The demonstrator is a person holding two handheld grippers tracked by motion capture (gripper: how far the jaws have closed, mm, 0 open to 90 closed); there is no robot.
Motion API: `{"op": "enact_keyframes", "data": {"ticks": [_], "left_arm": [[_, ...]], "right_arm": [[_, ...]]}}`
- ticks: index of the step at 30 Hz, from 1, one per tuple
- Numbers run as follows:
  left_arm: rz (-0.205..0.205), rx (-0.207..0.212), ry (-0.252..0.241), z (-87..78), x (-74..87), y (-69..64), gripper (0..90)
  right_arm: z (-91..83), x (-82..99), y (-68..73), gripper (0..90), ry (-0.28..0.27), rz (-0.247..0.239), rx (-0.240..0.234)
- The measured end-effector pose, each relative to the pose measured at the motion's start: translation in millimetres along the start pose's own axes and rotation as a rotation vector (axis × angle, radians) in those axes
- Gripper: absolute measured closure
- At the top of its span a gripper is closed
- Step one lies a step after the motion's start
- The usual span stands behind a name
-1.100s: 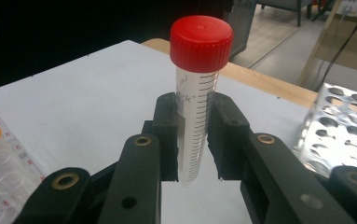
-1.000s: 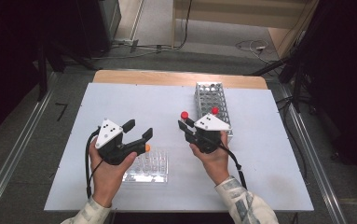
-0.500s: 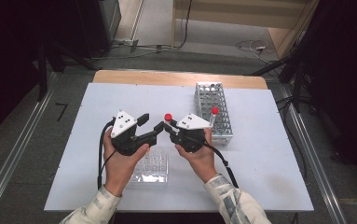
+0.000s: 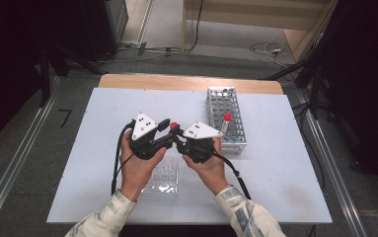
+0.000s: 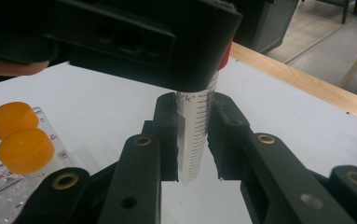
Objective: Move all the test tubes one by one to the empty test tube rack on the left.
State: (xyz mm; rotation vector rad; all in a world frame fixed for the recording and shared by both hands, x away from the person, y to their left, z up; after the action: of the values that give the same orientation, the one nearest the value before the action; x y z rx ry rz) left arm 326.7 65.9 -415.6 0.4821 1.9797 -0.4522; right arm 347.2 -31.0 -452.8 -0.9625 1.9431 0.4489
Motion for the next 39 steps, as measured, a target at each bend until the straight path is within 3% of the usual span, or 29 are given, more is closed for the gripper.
{"op": "enact_keyframes", "data": {"ticks": [9,19,24,28,33,39], "left_arm": [[0.015,-0.005,0.021,6.1,2.1,1.6,69.1],[0.022,-0.005,0.012,6.4,0.7,2.0,71.0],[0.010,-0.015,-0.007,3.6,-2.6,5.6,71.2],[-0.003,-0.030,-0.025,-1.5,-6.9,12.6,71.2],[-0.017,-0.044,-0.031,-7.1,-8.4,20.2,71.2],[-0.024,-0.058,-0.033,-14.8,-8.5,25.8,71.1]], "right_arm": [[1.2,-1.8,1.2,71.2,-0.001,-0.005,-0.006],[0.1,-2.1,-0.1,70.1,-0.001,0.001,-0.005],[-3.4,-4.2,0.5,47.4,-0.017,0.022,-0.048],[-11.6,-7.6,-3.6,35.6,-0.052,0.040,-0.056],[-23.0,-11.3,-8.8,29.8,-0.081,0.054,-0.066],[-31.9,-8.9,-17.5,27.6,-0.085,0.063,-0.044]]}}
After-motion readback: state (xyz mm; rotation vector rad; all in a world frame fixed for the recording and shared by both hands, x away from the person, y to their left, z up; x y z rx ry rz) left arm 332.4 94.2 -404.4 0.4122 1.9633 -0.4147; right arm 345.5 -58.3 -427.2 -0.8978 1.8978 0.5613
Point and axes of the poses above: each handheld gripper's, and its own axes: z roughly forward along the jaws, x roughly out of its underside, y roughly to its left, the point moved 6 cm from there along z, roughly forward along the jaws, and after that the axes turned 7 degrees about y, right-handed, at the moved point
